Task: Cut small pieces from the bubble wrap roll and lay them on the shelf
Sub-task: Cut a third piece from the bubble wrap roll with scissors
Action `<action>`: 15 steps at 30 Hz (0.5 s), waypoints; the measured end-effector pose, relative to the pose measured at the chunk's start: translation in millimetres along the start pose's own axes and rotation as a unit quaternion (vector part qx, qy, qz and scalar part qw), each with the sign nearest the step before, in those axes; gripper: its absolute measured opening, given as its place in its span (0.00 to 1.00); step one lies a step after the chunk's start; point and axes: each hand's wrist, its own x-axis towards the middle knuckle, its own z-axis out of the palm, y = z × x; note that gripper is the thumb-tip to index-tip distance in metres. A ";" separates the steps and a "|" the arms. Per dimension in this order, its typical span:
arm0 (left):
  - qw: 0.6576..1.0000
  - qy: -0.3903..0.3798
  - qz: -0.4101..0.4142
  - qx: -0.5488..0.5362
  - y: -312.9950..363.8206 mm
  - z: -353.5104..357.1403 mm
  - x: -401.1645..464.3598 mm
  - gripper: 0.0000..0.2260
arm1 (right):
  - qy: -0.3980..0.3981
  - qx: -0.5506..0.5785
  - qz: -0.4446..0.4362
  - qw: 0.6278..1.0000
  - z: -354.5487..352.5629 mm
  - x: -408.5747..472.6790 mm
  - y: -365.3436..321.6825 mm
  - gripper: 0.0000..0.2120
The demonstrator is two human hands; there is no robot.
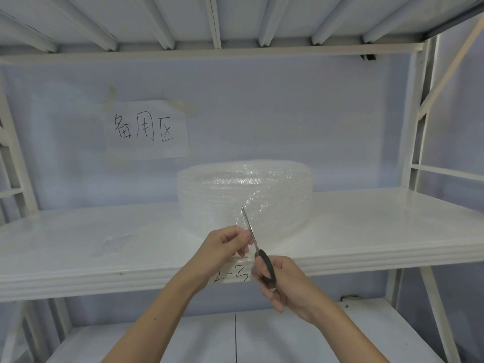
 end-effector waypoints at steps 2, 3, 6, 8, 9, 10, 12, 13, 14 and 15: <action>1.000 -0.007 0.001 0.003 -1.0 -0.2 0.2 0.12 | -0.003 0.010 -0.004 1.000 0.0 -0.6 -0.5 0.16; 1.000 -0.016 0.002 0.003 -1.9 0.0 0.4 0.12 | -0.008 0.022 -0.008 1.000 0.3 -0.6 -1.3 0.17; 0.999 -0.045 0.000 0.003 -1.3 1.7 -0.8 0.12 | -0.019 0.038 -0.008 0.999 0.1 1.3 -4.8 0.19; 0.999 -0.046 0.000 0.005 -1.8 1.1 -0.6 0.11 | -0.013 0.015 -0.004 1.000 0.0 2.6 -7.1 0.21; 0.999 -0.043 0.000 0.007 -2.1 0.4 -0.5 0.10 | -0.007 0.001 -0.004 1.000 -0.5 3.6 -7.5 0.22; 0.999 -0.039 0.000 0.008 -2.5 -0.1 -0.5 0.10 | -0.004 -0.010 -0.006 1.000 -0.7 3.7 -8.8 0.23; 0.999 -0.037 0.000 0.012 -4.4 -0.7 0.2 0.11 | 0.002 -0.027 -0.007 1.000 -1.6 3.0 -10.4 0.24; 0.999 -0.036 -0.001 0.012 -4.7 -0.6 0.3 0.11 | 0.003 -0.033 -0.006 0.999 -1.5 2.6 -11.5 0.24; 0.999 -0.036 -0.003 0.010 -4.9 -0.9 0.0 0.10 | 0.006 -0.037 -0.005 0.999 -1.6 2.5 -12.0 0.23; 0.999 -0.036 -0.003 0.008 -5.4 -1.5 0.0 0.10 | 0.009 -0.040 -0.005 0.999 -1.1 2.5 -12.9 0.23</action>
